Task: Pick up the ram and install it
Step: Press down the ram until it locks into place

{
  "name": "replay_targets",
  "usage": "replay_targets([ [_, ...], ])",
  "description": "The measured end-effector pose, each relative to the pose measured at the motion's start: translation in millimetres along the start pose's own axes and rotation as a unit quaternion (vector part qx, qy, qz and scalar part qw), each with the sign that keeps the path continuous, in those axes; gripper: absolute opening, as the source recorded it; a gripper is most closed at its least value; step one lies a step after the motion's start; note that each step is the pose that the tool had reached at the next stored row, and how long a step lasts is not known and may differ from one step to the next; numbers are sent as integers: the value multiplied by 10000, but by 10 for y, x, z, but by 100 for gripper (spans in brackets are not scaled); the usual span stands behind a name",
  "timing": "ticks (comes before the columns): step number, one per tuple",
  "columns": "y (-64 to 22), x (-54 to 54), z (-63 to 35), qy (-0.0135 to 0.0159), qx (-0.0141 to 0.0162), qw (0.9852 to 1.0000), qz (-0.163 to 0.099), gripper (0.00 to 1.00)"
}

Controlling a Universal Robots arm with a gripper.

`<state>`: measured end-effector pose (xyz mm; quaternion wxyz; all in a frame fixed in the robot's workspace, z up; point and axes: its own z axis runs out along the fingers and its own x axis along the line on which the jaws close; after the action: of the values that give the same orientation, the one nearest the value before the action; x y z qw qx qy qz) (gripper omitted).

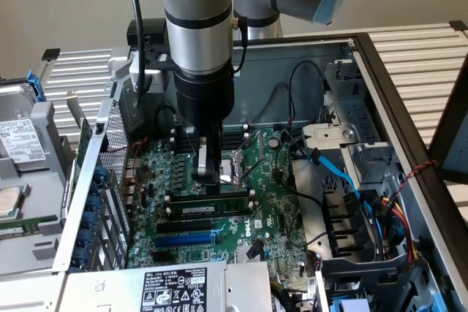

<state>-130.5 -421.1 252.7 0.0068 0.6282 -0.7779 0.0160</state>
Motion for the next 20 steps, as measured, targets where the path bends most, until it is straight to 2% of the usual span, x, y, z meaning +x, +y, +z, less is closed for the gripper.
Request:
replay_targets([
  [5,0,0,0,6,-9,9994,343,11],
  [10,0,0,0,11,-19,9976,689,11],
  [15,0,0,0,17,-28,9946,1034,11],
  [20,0,0,0,22,-38,9905,1374,11],
])
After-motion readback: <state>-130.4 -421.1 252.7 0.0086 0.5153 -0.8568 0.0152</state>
